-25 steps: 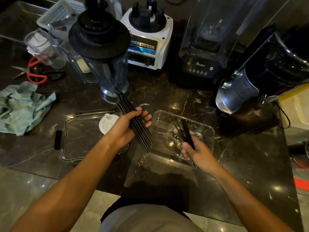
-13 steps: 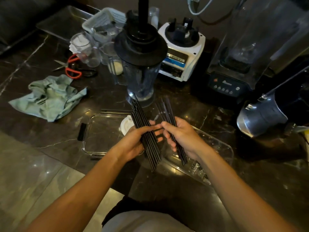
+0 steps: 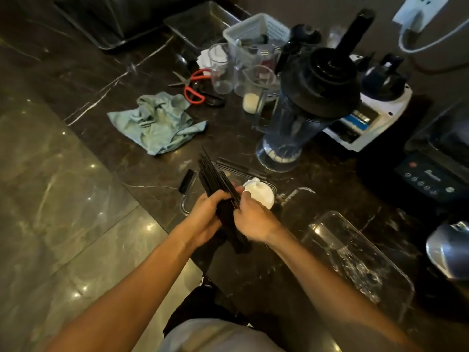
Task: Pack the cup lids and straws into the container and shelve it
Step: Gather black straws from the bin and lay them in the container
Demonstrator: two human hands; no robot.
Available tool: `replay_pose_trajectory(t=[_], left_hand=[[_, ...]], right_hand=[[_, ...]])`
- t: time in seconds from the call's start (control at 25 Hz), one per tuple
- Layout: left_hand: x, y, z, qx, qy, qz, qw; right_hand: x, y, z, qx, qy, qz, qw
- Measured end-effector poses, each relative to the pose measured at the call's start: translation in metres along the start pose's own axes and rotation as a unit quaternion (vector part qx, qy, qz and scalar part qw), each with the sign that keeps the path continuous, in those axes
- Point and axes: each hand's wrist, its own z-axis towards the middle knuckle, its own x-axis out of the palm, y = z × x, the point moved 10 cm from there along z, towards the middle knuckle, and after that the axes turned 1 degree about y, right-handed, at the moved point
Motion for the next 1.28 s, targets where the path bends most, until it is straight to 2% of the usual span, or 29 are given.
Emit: replay_pose_trajectory(t=[0.08, 0.24, 0.36, 0.48, 0.6, 0.68, 0.72, 0.8, 0.84, 0.88, 1.0, 1.2, 1.28], left_hand=[[-0.011, -0.001, 0.004, 0.0, 0.003, -0.041, 0.999], [-0.029, -0.013, 0.011, 0.053, -0.065, -0.014, 0.996], [-0.037, -0.023, 0.015, 0.066, -0.074, -0.053, 0.994], [-0.044, -0.037, 0.019, 0.068, -0.065, -0.087, 0.992], [-0.049, -0.059, 0.024, 0.097, -0.055, -0.093, 0.989], [-0.045, -0.072, 0.027, 0.113, -0.051, -0.113, 0.986], [-0.042, -0.076, 0.028, 0.116, -0.049, -0.126, 0.984], [-0.033, -0.077, 0.029, 0.11, -0.041, -0.146, 0.982], [-0.028, -0.074, 0.03, 0.102, -0.033, -0.152, 0.983], [-0.022, -0.069, 0.031, 0.092, -0.021, -0.156, 0.983], [-0.007, -0.05, 0.034, 0.064, 0.013, -0.172, 0.983], [0.006, -0.033, 0.034, 0.056, 0.023, -0.167, 0.984], [0.007, -0.036, 0.032, 0.059, 0.029, -0.182, 0.981]], right_hand=[[0.009, 0.01, 0.009, -0.004, 0.014, -0.028, 1.0], [0.024, 0.024, 0.02, -0.029, 0.034, -0.091, 0.995], [0.023, 0.027, 0.023, -0.044, 0.013, -0.096, 0.994], [0.011, 0.012, 0.016, -0.037, -0.029, -0.026, 0.999], [0.002, -0.008, -0.002, -0.032, -0.091, 0.135, 0.986], [0.005, -0.027, -0.015, 0.026, -0.13, 0.317, 0.939], [0.01, -0.035, -0.019, 0.066, -0.142, 0.416, 0.896], [0.022, -0.04, -0.022, 0.116, -0.14, 0.596, 0.782], [0.024, -0.036, -0.022, 0.125, -0.132, 0.653, 0.735], [0.026, -0.033, -0.021, 0.131, -0.124, 0.685, 0.706], [0.026, -0.019, -0.015, 0.129, -0.102, 0.716, 0.678], [0.026, -0.024, -0.01, 0.153, -0.113, 0.678, 0.71], [0.026, -0.029, -0.014, 0.157, -0.129, 0.689, 0.695]])
